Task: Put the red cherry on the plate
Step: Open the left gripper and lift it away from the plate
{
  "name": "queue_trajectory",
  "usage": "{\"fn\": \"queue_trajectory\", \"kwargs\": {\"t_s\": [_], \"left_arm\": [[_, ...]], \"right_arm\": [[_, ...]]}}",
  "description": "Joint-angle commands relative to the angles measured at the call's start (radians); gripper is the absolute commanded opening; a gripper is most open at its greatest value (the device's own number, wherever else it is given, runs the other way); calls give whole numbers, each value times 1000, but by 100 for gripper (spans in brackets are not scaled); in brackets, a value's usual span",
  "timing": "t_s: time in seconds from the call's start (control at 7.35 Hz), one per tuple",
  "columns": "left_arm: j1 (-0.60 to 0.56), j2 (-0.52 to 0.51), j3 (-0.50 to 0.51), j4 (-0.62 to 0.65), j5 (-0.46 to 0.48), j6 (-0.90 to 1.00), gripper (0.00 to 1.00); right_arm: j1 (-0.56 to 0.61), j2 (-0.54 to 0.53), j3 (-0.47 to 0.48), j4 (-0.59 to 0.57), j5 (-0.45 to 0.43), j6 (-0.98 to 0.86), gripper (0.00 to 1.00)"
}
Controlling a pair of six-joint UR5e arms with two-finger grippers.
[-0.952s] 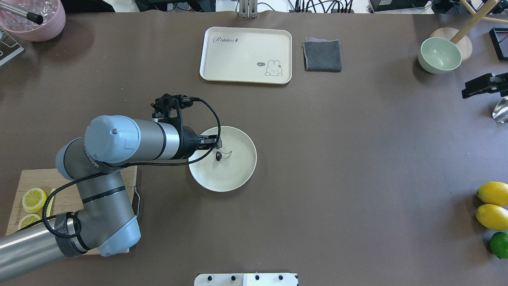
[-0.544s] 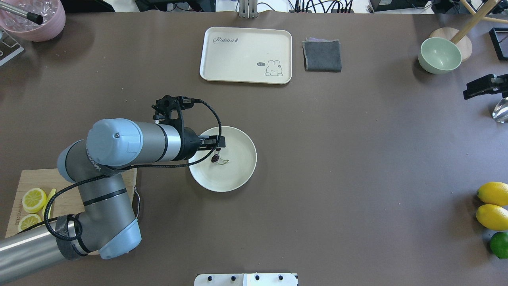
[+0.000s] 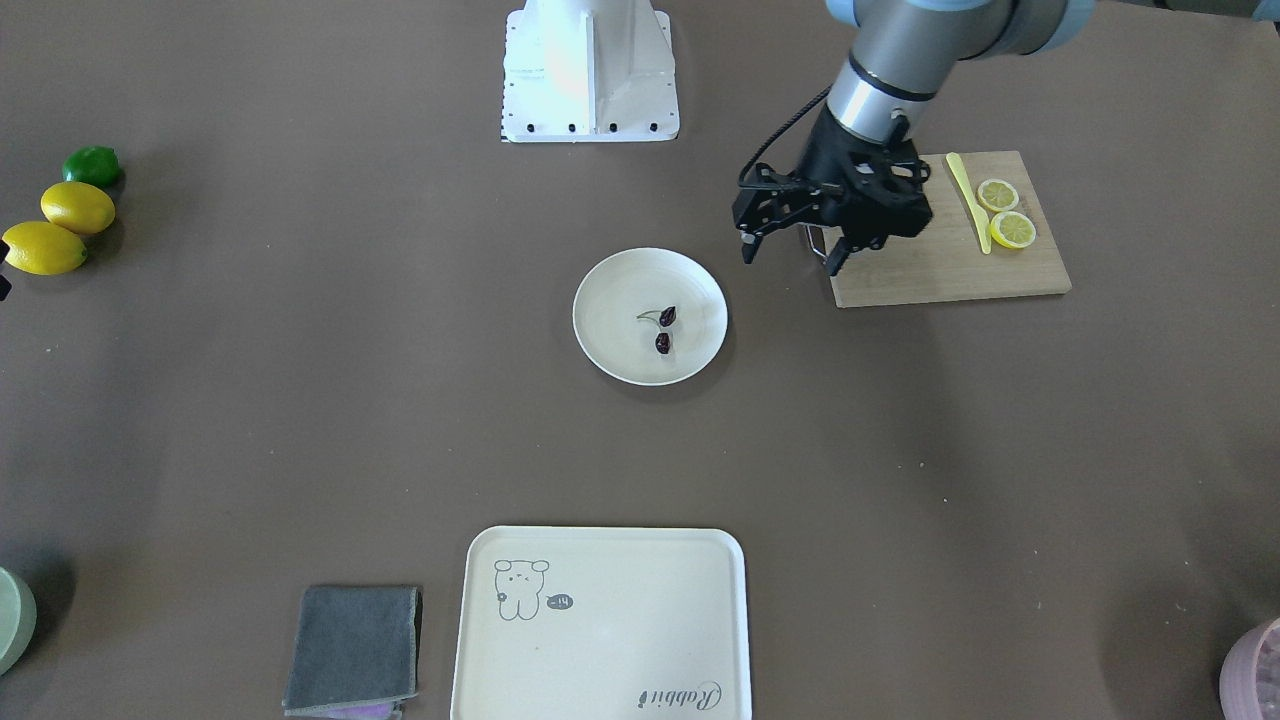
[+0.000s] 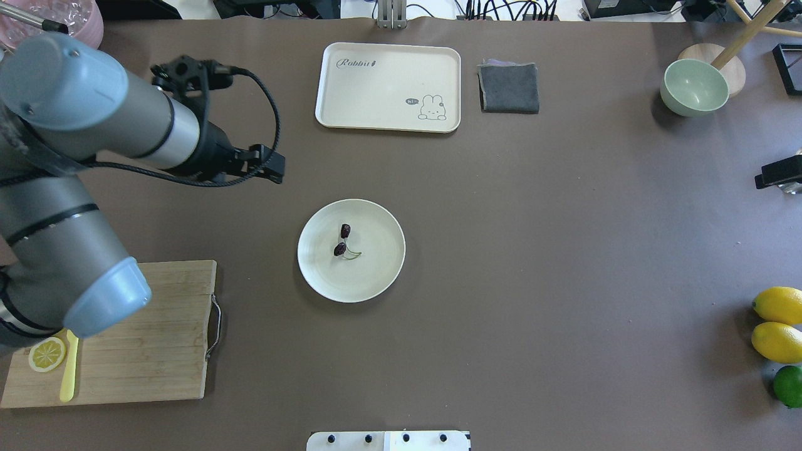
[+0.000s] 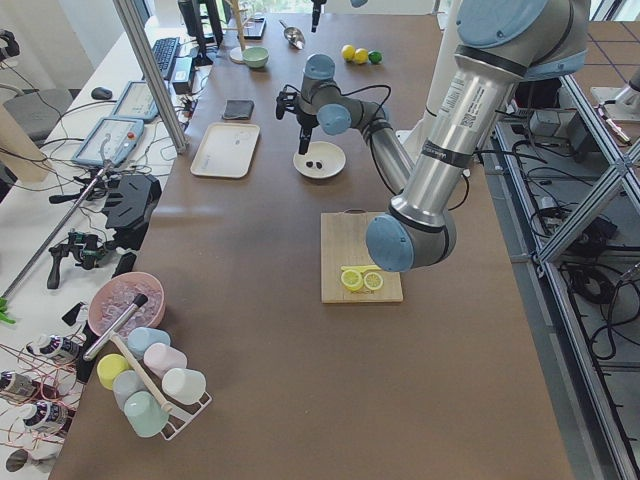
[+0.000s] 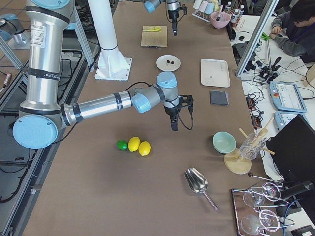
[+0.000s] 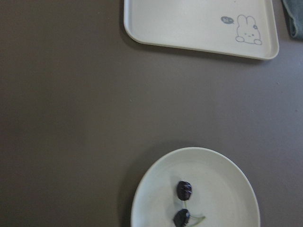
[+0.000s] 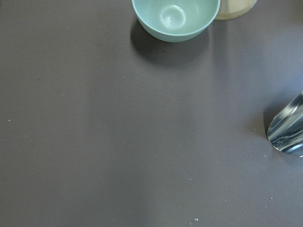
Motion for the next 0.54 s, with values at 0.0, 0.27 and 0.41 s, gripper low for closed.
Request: {"fn": "queue_trajectory", "kwargs": {"t_s": [0.0,0.27,0.41], "left_arm": [[-279,165,-53,139,-135,441,98],[-487,362,12,142,-173,782,98],[-568,384,80,127,-217,895,99]], "right_arm": [[63,-77,-10,61,5,-196,100],[195,-88,-62,-41,35,-516,100],[260,-55,-60,-190,48,-599,100]]}}
